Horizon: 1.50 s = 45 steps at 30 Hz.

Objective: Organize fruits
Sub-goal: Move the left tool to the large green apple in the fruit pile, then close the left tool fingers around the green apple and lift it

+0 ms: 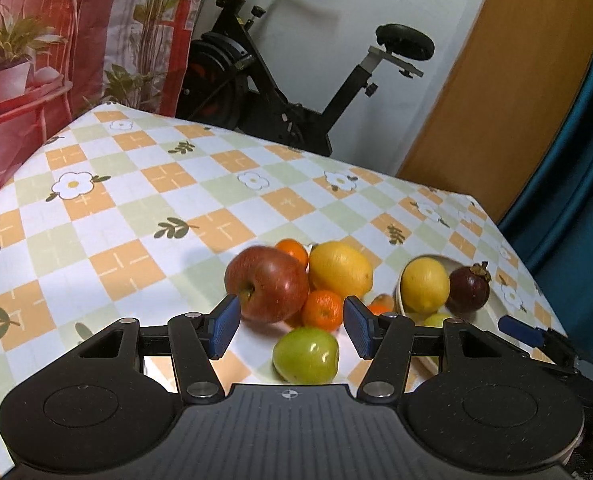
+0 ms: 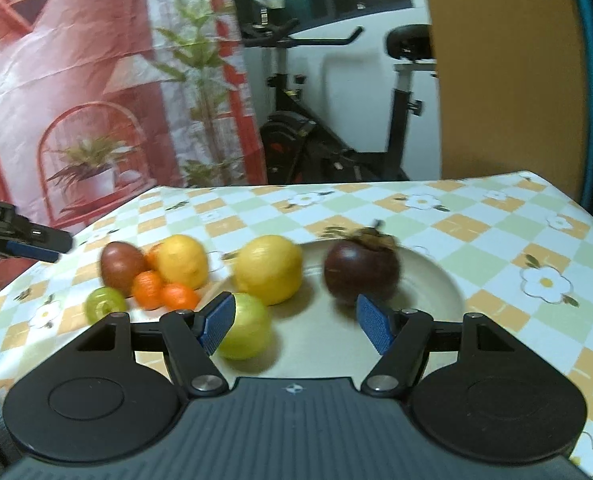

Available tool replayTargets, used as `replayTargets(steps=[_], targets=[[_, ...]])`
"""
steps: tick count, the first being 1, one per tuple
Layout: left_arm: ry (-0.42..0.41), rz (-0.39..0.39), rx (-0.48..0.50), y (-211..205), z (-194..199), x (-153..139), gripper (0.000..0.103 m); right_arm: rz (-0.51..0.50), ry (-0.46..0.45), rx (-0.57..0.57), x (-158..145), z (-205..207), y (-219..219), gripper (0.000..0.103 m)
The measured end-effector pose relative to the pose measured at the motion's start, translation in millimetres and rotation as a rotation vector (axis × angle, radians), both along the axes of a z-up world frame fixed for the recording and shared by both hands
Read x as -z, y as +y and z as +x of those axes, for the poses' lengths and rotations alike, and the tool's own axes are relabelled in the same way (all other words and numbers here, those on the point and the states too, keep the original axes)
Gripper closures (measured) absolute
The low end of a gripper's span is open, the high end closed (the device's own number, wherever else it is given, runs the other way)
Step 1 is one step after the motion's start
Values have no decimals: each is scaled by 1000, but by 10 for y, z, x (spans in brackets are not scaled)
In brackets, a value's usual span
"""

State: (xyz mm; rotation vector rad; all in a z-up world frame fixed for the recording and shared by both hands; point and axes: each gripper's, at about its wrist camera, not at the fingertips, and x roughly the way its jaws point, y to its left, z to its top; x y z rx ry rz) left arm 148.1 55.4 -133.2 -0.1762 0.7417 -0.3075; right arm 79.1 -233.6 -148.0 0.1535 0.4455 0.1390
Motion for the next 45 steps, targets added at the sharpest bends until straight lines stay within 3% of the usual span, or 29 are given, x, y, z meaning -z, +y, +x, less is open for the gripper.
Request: replayTargets(steps=[12, 21, 35, 42, 45], targets=[[35, -32, -16, 81, 27, 89, 44, -106, 39, -228, -70, 159, 648, 33], [95, -66, 14, 19, 91, 276, 44, -135, 149, -401, 55, 534, 1195, 37], [140, -57, 45, -58, 147, 473, 45, -118, 175, -440, 203, 822, 1429, 52], [150, -66, 47, -77, 176, 532, 44, -103, 168, -435, 234, 838, 1411, 54], [155, -61, 58, -100, 180, 548, 51, -97, 166, -430, 241, 834, 1411, 54]])
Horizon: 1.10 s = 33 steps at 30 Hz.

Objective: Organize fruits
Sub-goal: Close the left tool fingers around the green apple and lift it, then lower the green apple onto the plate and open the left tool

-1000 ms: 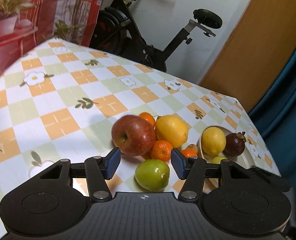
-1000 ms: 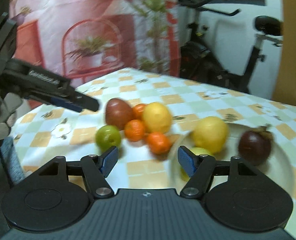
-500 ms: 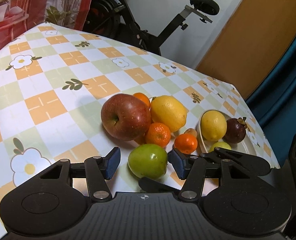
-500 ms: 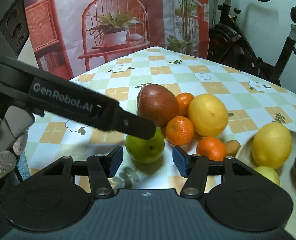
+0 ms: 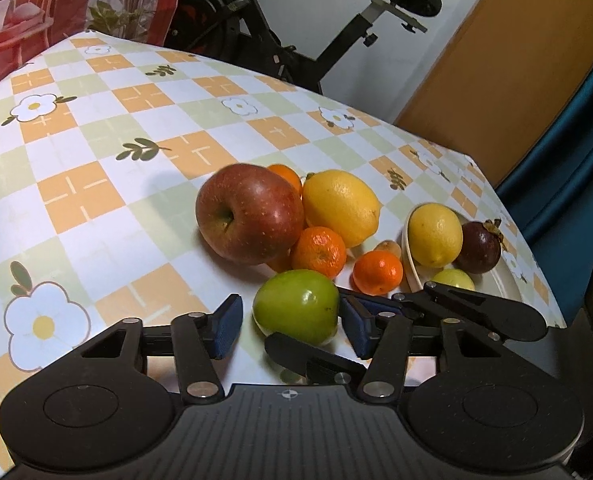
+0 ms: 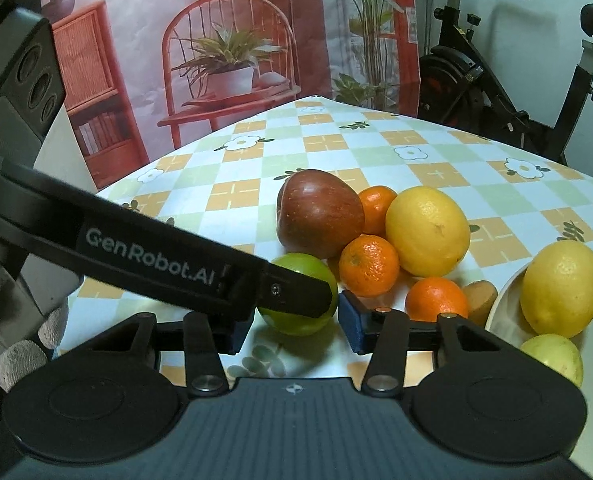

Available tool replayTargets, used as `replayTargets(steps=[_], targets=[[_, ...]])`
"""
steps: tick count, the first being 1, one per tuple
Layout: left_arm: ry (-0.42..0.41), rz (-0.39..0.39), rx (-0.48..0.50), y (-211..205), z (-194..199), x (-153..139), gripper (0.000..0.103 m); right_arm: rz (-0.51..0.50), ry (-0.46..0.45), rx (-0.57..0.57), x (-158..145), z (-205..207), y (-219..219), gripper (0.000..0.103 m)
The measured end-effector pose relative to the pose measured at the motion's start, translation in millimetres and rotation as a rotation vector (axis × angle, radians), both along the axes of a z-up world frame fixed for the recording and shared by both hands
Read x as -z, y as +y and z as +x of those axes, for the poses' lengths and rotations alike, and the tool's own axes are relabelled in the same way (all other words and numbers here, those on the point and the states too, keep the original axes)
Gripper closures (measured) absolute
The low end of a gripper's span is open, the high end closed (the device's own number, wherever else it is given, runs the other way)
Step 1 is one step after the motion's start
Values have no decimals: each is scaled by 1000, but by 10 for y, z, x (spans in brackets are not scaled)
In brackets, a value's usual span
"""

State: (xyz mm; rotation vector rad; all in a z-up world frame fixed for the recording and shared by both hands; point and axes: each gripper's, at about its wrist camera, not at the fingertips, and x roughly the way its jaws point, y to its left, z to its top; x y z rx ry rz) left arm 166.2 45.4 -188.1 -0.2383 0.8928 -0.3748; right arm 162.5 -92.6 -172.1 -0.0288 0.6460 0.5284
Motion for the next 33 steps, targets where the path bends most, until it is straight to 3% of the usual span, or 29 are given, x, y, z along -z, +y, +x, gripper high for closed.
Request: replayTargets(steps=[10, 23, 28, 33], targets=[[-37, 19, 40, -120, -95, -118, 52, 57, -1, 25, -30, -114, -97, 54], [-106, 57, 179, -716, -284, -504, 52, 109, -98, 126, -359, -586, -514, 54], [-97, 53, 237, -977, -313, -510, 52, 128, -104, 186, -415, -753, -751, 54], [-88, 116, 319, -1298, -327, -426, 52, 149, -77, 249, -366, -880, -968, 54]])
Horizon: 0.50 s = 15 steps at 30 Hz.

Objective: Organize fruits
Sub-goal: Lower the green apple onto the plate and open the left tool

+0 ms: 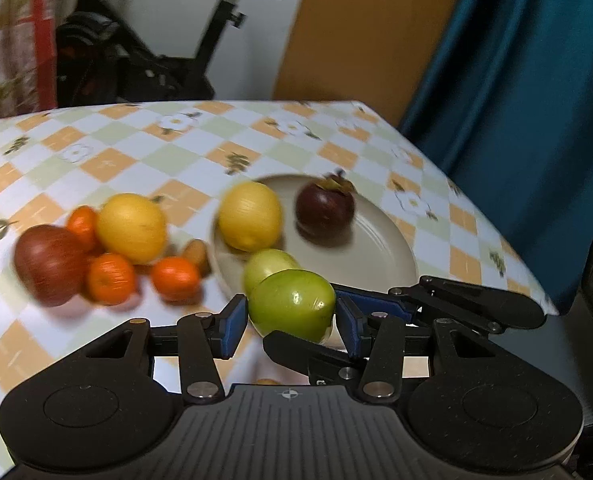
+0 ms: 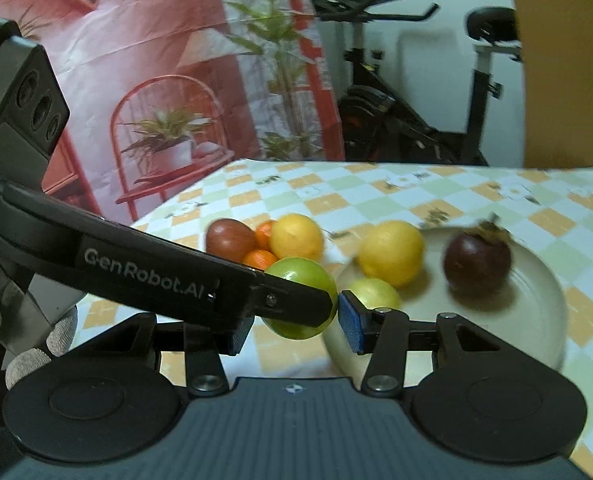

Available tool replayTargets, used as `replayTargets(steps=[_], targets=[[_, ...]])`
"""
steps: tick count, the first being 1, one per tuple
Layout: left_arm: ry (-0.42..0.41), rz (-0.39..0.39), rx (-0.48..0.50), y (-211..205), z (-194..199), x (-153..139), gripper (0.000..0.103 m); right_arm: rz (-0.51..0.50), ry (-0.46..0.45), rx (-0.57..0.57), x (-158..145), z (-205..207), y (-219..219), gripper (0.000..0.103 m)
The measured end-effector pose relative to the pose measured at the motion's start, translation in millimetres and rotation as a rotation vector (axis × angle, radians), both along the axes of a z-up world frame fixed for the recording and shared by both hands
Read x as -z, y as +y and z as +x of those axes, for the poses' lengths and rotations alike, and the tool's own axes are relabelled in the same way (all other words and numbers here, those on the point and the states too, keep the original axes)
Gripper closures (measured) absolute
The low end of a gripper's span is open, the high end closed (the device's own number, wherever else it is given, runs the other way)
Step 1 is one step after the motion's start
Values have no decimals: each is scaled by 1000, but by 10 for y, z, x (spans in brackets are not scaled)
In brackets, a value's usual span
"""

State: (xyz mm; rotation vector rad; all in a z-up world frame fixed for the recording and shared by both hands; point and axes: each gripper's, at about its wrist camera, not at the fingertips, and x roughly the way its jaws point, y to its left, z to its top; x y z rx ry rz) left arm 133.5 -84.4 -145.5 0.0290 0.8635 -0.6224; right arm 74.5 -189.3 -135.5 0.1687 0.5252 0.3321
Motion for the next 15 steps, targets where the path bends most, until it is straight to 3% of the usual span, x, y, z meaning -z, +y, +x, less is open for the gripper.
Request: replayTargets(steps=[7, 15], targets=[[63, 21, 56, -270, 135, 183, 52, 19, 50, 100, 140, -93, -268, 54], [31, 54, 61, -364, 159, 205, 52, 38, 84, 130, 245, -53, -358, 54]])
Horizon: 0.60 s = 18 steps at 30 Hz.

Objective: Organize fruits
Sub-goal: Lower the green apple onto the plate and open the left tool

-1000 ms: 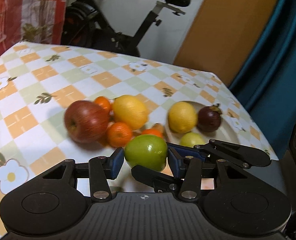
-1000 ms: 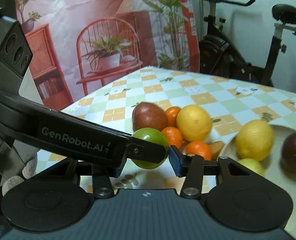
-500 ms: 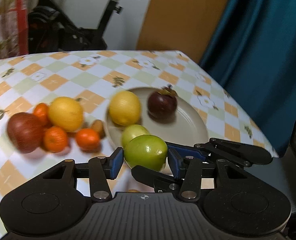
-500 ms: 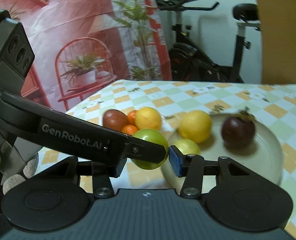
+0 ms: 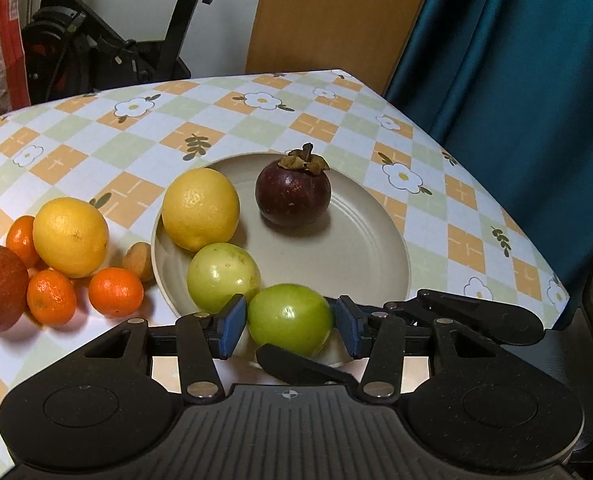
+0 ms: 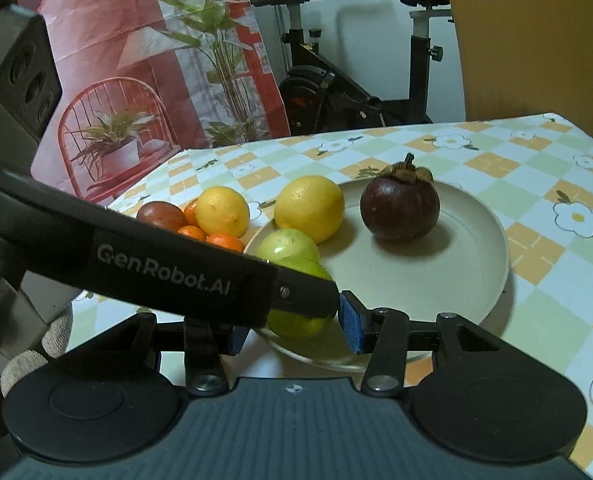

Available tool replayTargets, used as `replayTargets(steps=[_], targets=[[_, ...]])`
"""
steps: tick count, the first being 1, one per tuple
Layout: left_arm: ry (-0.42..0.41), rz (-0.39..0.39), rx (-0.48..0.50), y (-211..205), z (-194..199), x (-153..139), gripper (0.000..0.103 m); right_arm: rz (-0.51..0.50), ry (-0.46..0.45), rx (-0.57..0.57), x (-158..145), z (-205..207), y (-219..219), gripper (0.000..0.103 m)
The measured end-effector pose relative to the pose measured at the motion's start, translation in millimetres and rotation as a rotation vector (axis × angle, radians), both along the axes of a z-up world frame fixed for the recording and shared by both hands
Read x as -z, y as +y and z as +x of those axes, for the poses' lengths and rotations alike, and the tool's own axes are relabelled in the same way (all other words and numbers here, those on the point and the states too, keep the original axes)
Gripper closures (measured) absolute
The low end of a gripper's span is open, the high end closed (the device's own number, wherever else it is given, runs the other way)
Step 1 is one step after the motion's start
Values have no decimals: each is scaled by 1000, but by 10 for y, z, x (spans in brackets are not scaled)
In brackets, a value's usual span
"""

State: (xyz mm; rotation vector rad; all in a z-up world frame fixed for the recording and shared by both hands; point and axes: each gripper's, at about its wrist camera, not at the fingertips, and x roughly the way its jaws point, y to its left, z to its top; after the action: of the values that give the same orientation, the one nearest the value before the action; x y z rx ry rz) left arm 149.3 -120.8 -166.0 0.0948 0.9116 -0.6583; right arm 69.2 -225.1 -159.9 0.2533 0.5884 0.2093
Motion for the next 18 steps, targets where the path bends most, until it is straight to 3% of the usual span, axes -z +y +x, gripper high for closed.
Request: replayTargets(steps=[10, 18], targets=[[-3, -50, -44, 154, 5, 2, 52, -12, -29, -28, 70, -10, 77, 53], [-63, -83, -89, 286, -112, -69, 50, -62, -65, -41, 98, -26, 151, 50]])
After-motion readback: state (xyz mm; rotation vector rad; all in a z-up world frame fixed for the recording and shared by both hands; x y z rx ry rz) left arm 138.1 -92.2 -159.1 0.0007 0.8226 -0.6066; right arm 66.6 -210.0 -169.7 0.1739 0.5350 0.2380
